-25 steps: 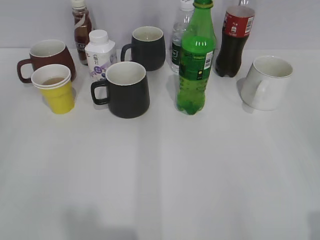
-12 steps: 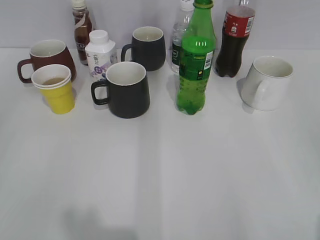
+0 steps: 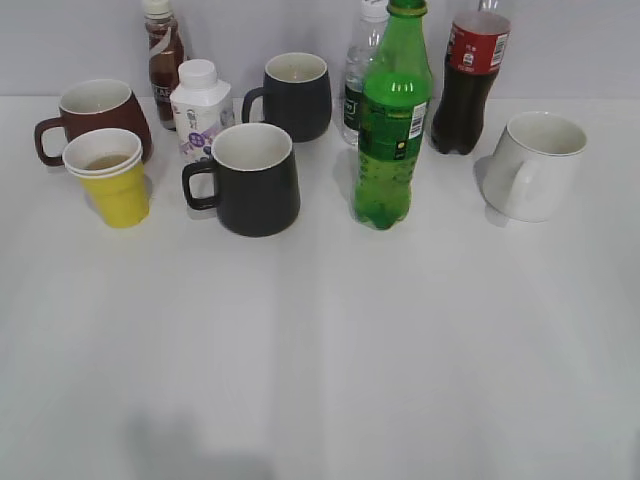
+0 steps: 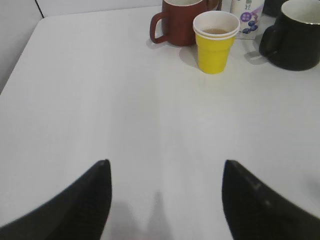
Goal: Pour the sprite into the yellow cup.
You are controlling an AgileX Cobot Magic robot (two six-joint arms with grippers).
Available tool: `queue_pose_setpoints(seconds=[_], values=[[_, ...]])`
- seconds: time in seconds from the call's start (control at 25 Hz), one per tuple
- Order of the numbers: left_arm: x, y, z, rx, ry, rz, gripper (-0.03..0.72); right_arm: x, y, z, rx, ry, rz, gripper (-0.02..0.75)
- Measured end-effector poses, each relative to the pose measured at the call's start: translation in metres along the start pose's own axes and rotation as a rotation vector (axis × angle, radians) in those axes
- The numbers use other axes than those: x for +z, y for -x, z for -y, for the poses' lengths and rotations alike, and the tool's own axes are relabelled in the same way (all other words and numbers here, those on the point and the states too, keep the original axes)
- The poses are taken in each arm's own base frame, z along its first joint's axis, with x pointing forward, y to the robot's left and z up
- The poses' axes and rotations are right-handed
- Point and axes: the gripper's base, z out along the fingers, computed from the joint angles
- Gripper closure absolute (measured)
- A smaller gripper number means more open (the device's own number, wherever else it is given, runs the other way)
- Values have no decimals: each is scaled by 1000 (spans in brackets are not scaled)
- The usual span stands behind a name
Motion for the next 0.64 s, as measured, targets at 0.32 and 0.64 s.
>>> queue_pose_setpoints(seconds=[0.32, 0.64], values=[[0, 0, 0, 1, 0, 0, 162, 0, 0, 0, -1, 0, 0, 164], [0, 0, 0, 2, 0, 0, 162, 0, 0, 0, -1, 0, 0, 164]])
